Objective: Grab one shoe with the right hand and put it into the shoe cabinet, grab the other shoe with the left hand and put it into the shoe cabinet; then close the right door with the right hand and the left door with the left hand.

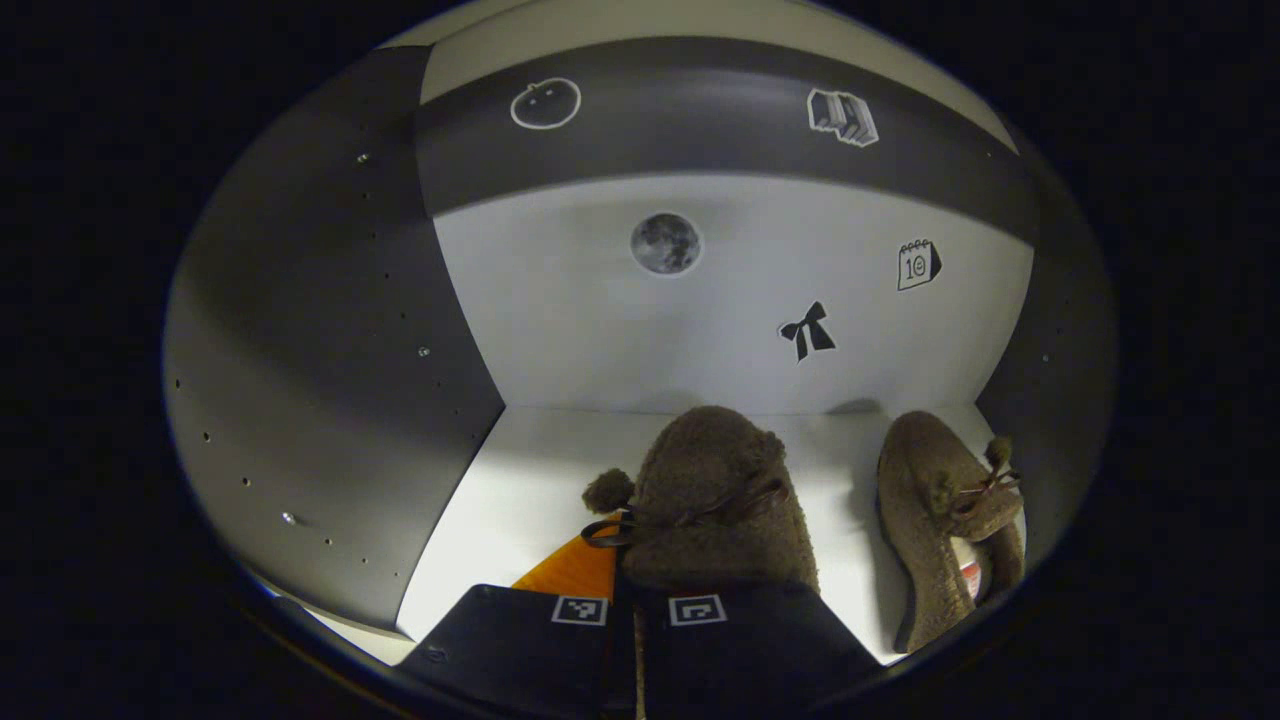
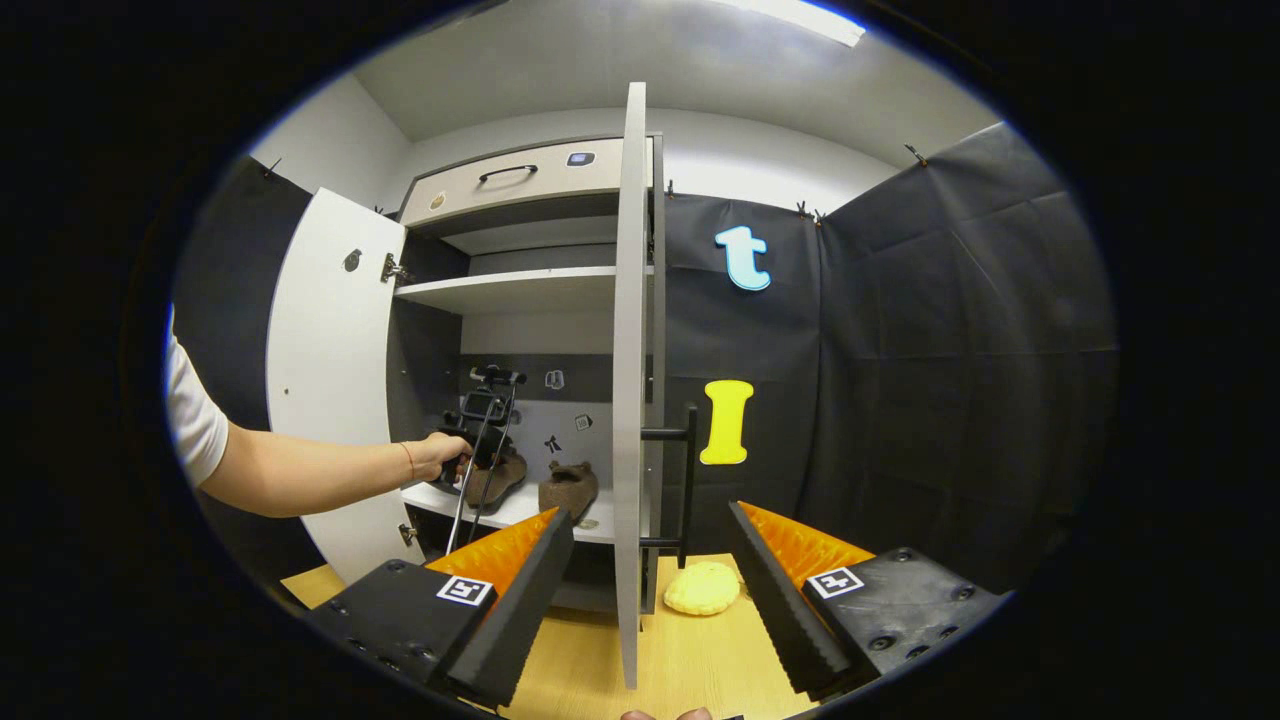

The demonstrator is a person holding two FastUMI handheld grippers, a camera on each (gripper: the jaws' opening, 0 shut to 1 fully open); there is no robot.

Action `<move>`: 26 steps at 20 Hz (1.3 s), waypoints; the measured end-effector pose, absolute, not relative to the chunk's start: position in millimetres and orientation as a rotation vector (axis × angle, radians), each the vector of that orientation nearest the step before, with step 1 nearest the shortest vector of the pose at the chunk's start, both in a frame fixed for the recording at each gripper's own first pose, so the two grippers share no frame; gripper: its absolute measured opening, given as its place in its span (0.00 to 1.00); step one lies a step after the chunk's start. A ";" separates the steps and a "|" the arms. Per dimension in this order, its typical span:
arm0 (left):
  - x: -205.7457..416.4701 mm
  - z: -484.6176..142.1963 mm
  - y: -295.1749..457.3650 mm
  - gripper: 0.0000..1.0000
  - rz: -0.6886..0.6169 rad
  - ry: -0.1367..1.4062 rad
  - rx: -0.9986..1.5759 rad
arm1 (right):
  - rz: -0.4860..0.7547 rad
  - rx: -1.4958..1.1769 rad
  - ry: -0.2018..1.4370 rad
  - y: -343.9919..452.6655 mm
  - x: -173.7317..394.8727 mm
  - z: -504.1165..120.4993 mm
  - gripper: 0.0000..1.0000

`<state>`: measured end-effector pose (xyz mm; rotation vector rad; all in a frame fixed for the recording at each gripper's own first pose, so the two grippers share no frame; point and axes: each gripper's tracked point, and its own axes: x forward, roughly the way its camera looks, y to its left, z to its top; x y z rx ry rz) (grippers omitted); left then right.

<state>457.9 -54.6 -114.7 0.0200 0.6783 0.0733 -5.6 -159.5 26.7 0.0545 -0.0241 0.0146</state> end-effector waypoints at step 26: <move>332.9 -2.2 -64.6 0.97 -0.035 0.314 0.067 | 0.013 0.099 -0.027 -165.9 -19.3 36.8 0.98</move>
